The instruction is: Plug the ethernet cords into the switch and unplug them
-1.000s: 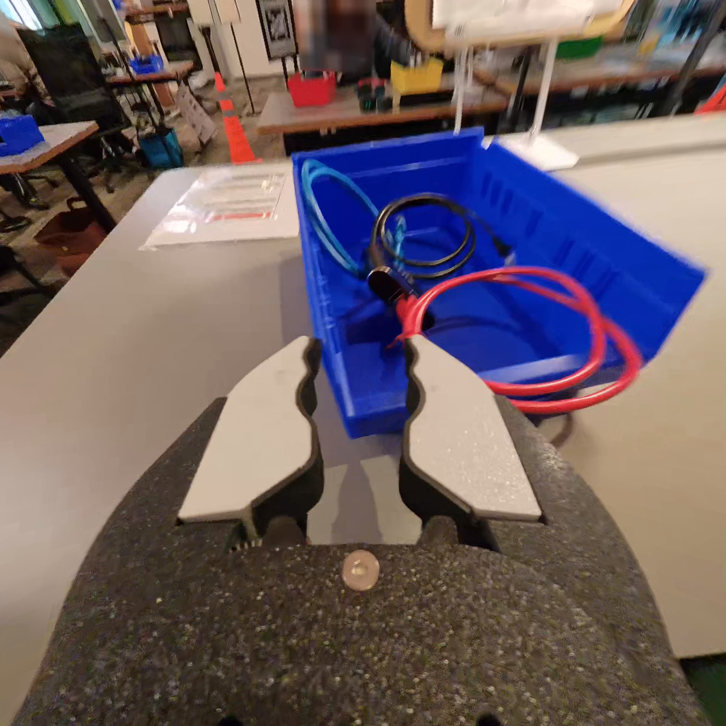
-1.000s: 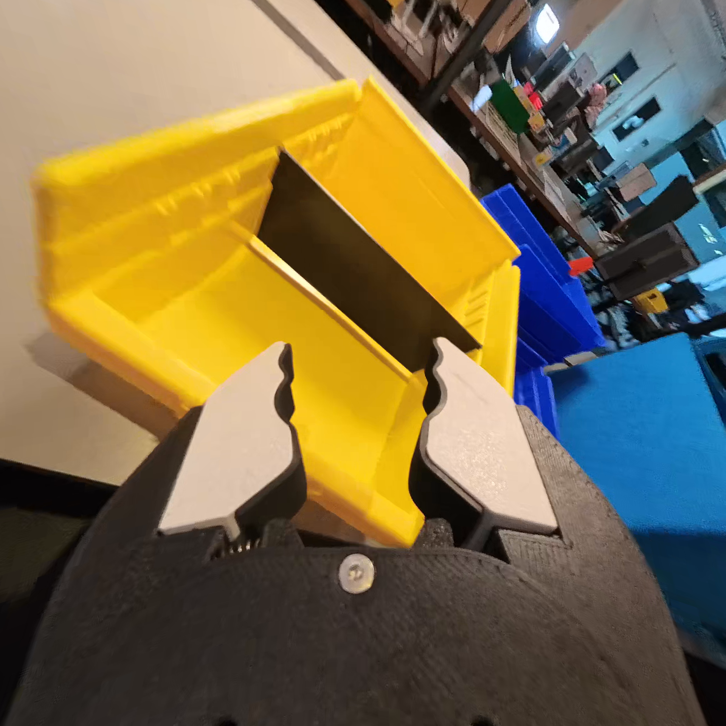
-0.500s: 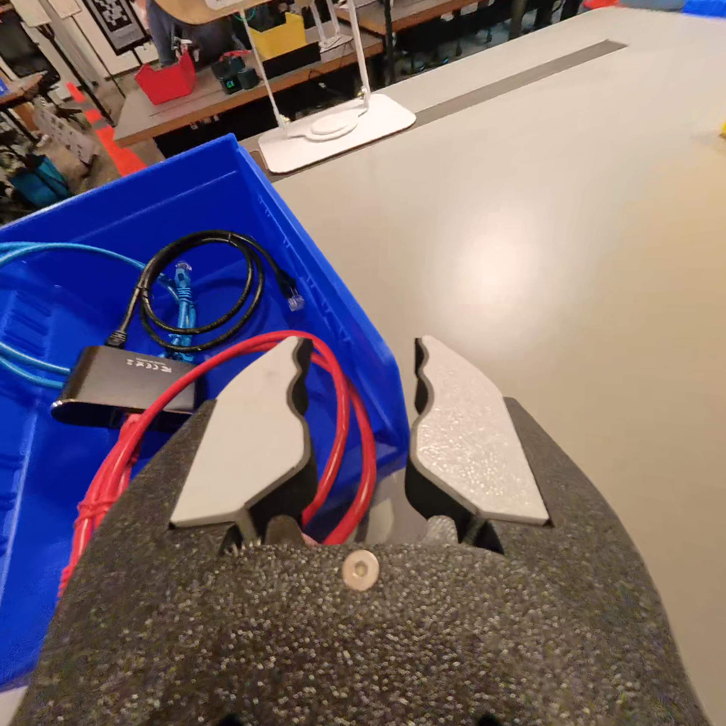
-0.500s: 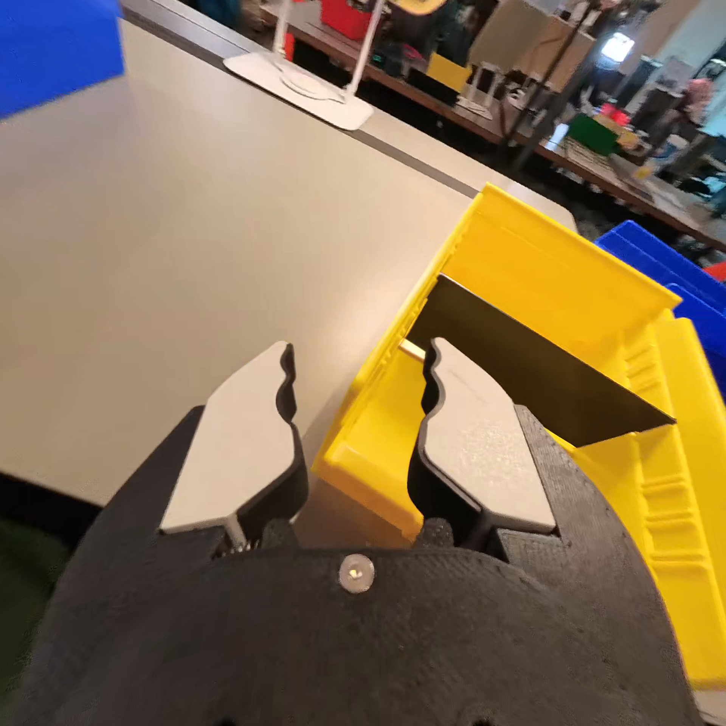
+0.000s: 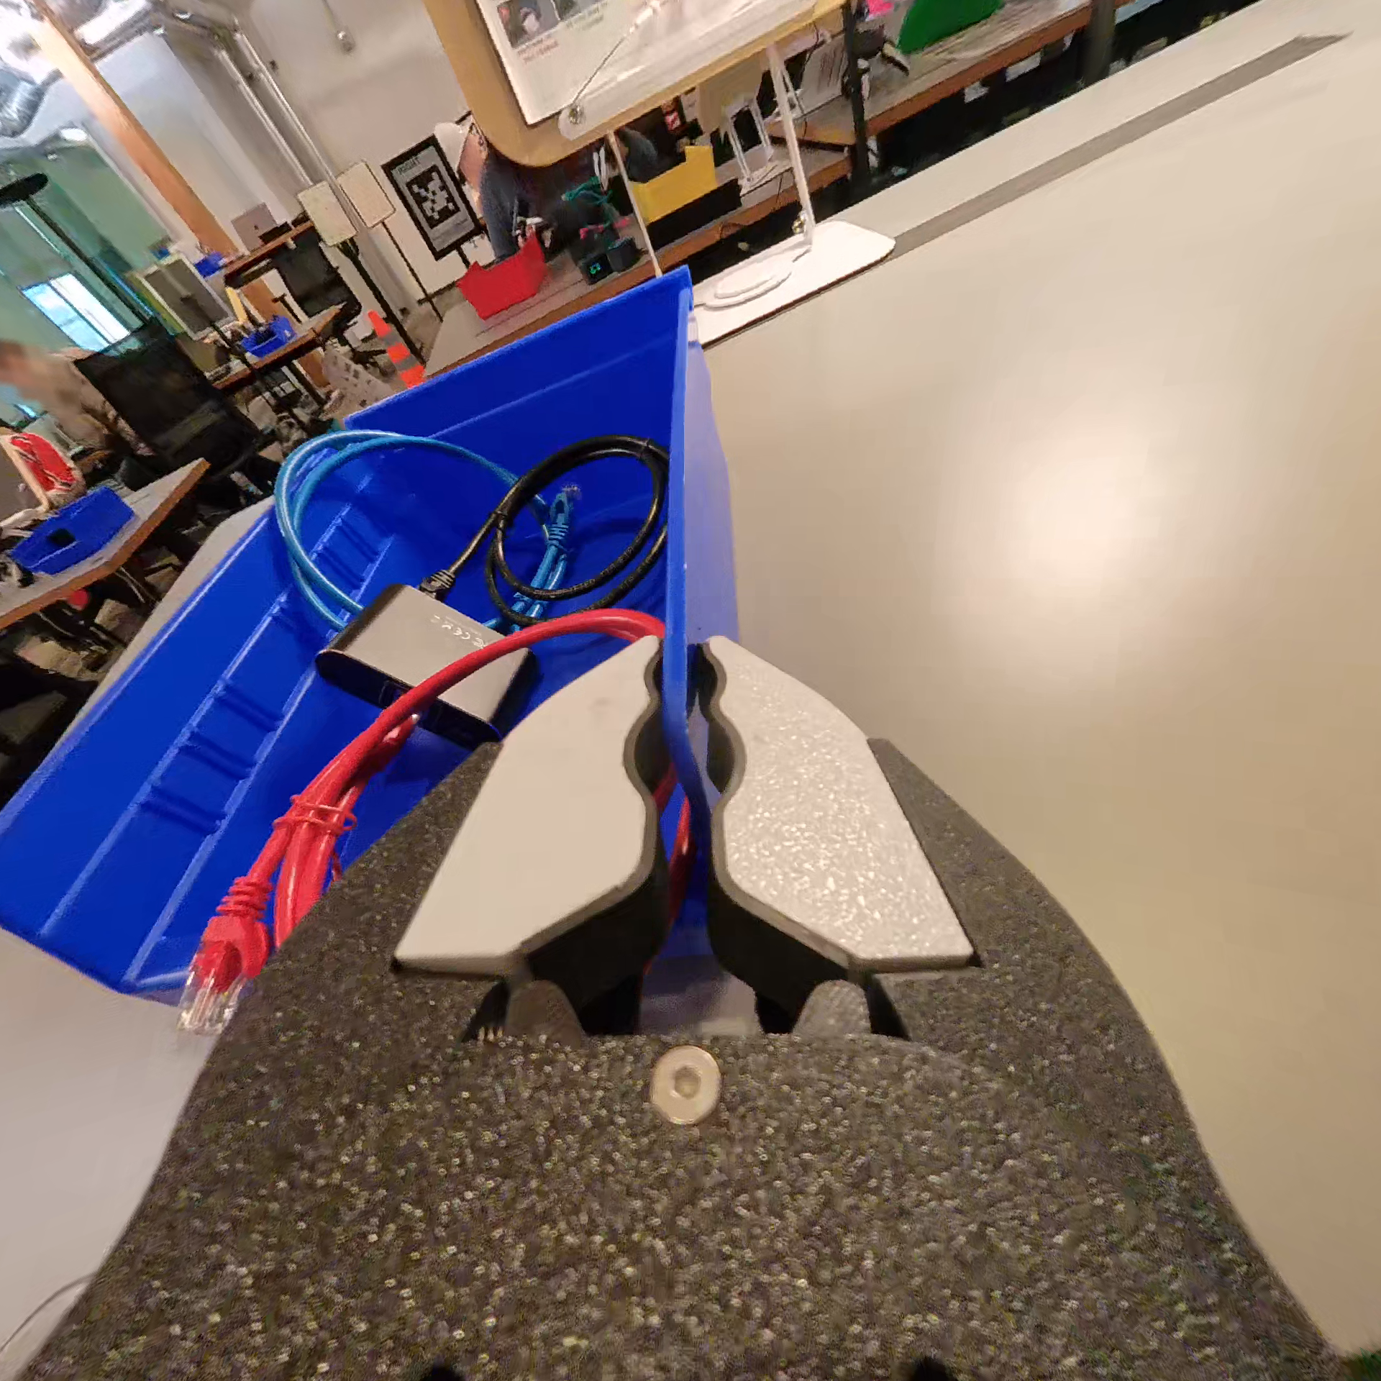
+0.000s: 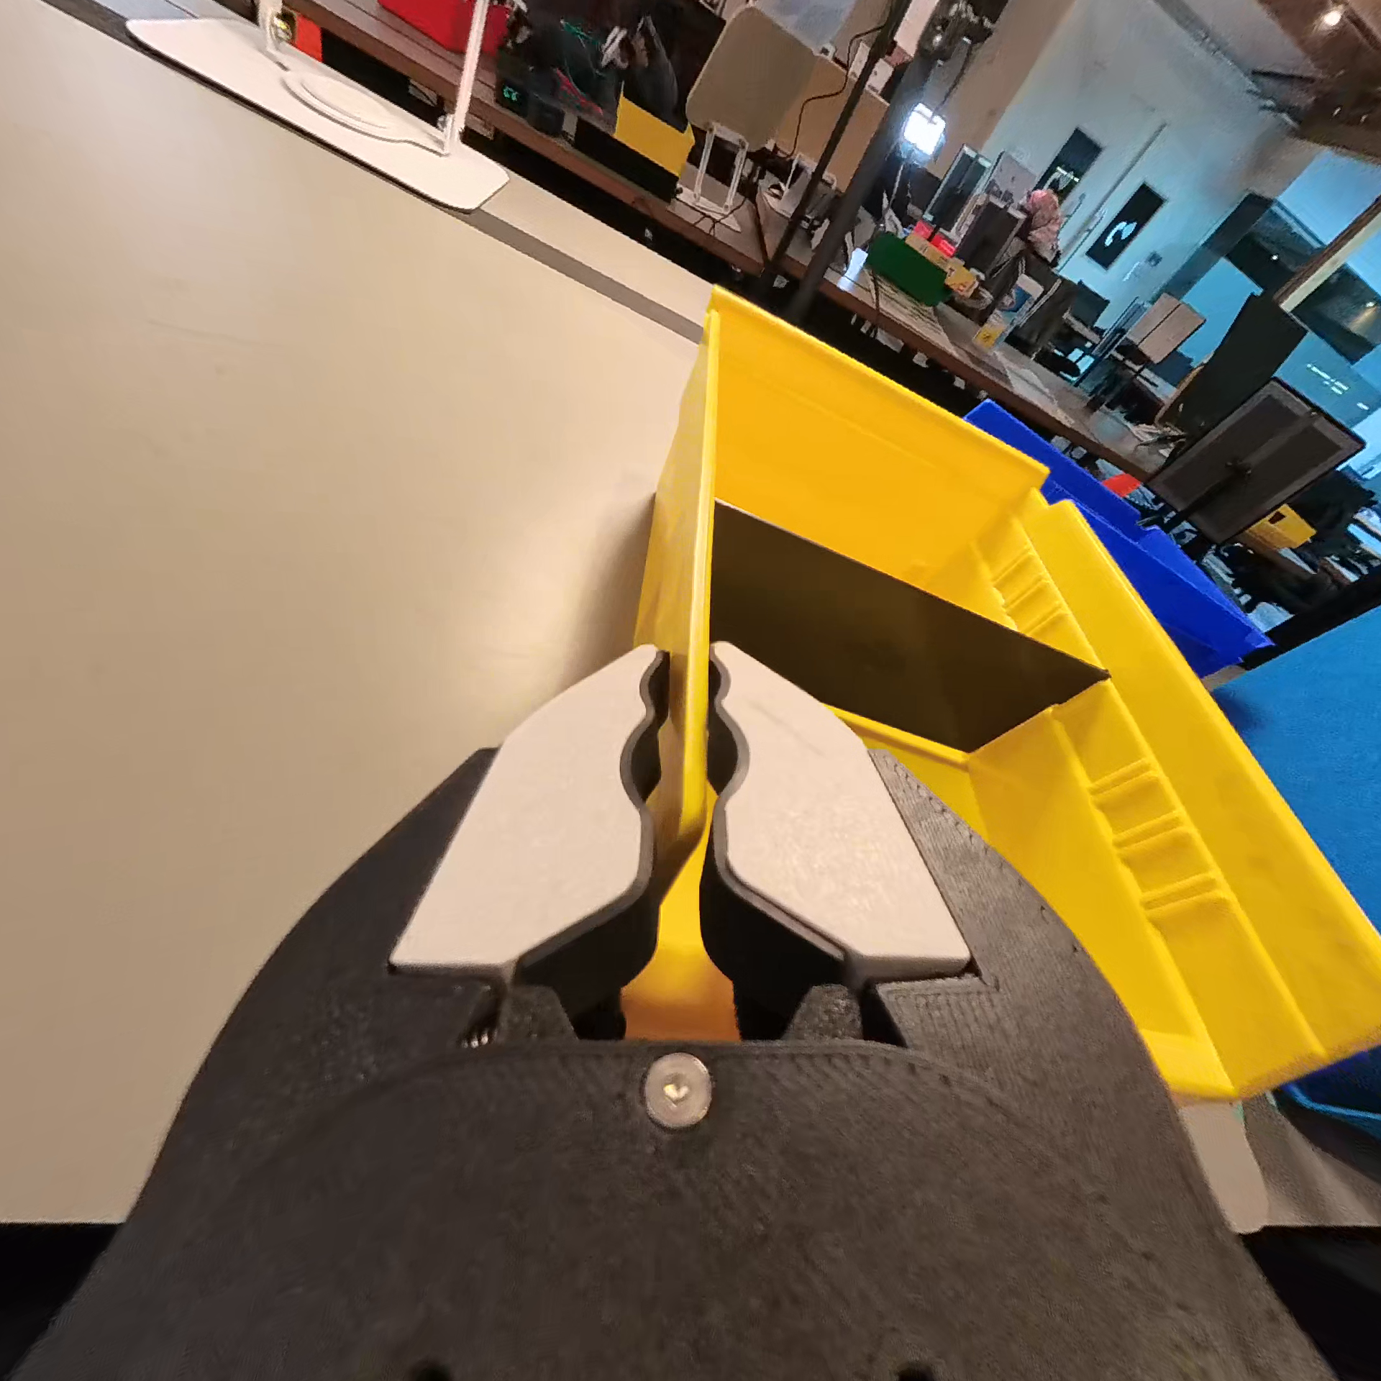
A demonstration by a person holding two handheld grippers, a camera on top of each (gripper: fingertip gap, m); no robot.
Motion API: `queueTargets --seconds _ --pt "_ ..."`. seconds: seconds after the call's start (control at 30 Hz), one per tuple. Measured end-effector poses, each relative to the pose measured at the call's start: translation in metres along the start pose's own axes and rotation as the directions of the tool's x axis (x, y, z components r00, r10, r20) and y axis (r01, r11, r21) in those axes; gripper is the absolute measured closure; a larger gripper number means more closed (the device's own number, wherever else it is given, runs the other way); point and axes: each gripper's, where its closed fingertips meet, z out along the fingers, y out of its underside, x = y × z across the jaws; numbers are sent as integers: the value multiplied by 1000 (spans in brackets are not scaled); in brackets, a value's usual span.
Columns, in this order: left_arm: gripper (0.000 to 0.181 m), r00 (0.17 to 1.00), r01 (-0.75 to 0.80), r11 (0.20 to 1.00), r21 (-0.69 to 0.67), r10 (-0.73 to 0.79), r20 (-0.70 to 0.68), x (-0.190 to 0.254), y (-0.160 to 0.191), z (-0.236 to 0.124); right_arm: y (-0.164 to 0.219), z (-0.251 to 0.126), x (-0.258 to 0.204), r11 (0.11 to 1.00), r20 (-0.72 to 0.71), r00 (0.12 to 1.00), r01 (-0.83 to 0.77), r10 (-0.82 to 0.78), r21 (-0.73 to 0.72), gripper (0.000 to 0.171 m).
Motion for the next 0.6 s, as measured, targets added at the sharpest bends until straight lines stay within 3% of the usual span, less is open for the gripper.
queueTargets --seconds 0.17,0.6 --pt "174 997 -52 999 4 51 50 -17 9 -16 1 3 6 1000 -23 1000 18 -18 -4 163" --pt "174 980 20 996 -87 -2 197 -156 55 16 8 41 43 998 -82 995 53 -56 -35 163"
